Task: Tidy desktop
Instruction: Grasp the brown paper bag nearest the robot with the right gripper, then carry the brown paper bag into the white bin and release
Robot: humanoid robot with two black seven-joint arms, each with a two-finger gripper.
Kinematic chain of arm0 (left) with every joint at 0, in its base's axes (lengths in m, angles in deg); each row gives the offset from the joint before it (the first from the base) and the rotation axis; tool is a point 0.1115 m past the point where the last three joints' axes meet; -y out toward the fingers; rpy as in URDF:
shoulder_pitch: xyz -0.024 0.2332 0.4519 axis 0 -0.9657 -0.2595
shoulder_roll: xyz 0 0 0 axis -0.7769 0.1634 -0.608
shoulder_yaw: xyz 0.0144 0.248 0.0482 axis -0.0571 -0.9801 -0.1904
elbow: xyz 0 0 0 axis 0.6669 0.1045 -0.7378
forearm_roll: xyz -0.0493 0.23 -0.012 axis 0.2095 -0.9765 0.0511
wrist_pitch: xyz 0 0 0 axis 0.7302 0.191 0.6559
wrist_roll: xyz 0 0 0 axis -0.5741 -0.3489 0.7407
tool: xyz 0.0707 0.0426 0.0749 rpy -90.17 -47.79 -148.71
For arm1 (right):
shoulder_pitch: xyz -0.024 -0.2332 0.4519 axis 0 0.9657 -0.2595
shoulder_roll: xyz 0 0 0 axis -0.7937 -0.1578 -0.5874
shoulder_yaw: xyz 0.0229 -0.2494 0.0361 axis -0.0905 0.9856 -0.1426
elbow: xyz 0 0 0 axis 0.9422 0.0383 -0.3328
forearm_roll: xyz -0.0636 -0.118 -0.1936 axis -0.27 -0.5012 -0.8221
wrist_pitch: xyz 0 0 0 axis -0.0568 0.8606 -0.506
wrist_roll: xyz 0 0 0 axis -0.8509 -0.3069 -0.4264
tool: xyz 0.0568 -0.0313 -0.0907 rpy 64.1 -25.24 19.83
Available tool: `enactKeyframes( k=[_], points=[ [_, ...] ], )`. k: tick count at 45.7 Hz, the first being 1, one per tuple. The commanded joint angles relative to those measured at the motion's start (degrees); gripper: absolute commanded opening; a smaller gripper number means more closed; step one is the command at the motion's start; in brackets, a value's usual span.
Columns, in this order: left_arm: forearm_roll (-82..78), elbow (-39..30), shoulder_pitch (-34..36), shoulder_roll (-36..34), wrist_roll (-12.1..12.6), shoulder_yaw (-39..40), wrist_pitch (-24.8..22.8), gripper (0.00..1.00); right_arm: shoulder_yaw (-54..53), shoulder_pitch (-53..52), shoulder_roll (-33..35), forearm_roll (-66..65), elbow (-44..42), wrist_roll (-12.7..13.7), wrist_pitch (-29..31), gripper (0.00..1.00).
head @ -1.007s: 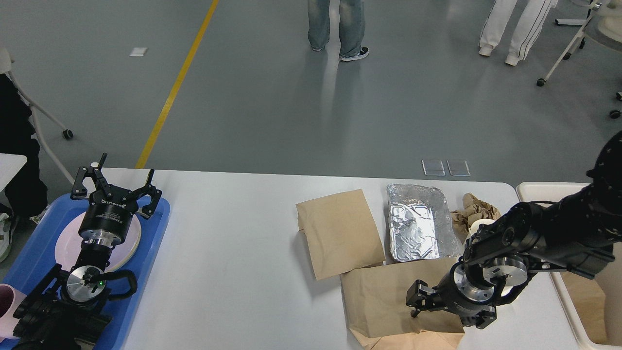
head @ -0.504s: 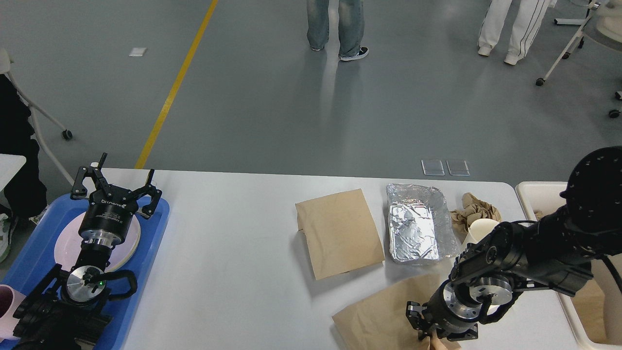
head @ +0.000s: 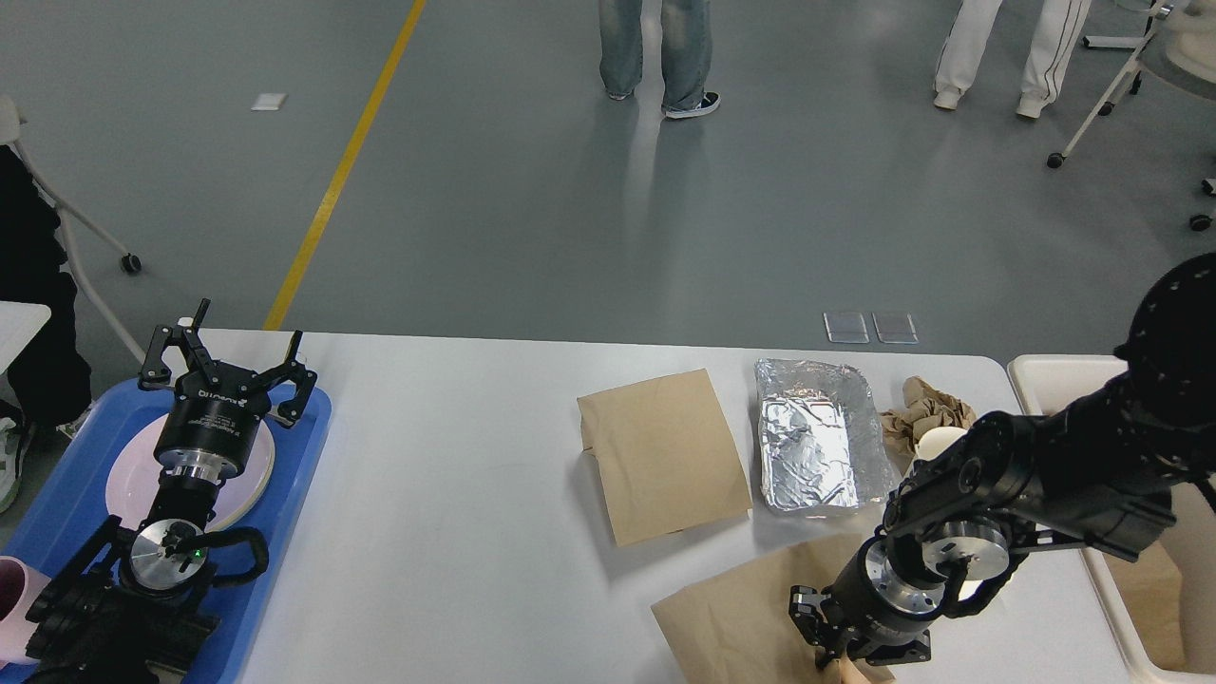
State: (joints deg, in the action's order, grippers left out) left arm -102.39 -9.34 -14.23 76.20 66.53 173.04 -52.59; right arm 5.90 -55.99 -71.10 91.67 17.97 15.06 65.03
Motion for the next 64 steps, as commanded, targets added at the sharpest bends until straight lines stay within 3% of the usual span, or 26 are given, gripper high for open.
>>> enactKeyframes(
  k=[1,14,21,29,39,51,64],
  points=[
    [0.08,0.0,0.0,-0.01,0.0,0.0,0.01,0.96,2.46,-11.73,2.39,0.81,5.73,0.26,5.48,0.0],
    [0.08,0.0,0.0,-0.01,0.0,0.09,0.01,0.96,10.55,-40.64,4.33,0.9,6.53,0.17,24.99,0.0],
    [0.08,0.0,0.0,-0.01,0.0,0.0,0.01,0.96,15.47,-48.3,4.68,0.9,6.44,0.17,28.35,0.0],
    [0.0,0.0,0.0,-0.01,0.0,0.0,0.01,0.96,23.99,-52.18,4.24,1.07,6.0,-0.35,26.16,0.0],
    [0.08,0.0,0.0,-0.01,0.0,0.0,0.01,0.96,32.96,-50.69,5.2,1.34,4.95,-0.88,16.14,0.0],
    [0.0,0.0,0.0,-0.01,0.0,0.0,0.01,0.96,35.69,-35.05,18.73,0.55,-4.62,-0.36,5.06,0.0],
    [0.08,0.0,0.0,-0.01,0.0,0.0,0.01,0.96,28.32,-11.33,28.67,1.6,-23.61,-0.09,3.04,0.0]
  ],
)
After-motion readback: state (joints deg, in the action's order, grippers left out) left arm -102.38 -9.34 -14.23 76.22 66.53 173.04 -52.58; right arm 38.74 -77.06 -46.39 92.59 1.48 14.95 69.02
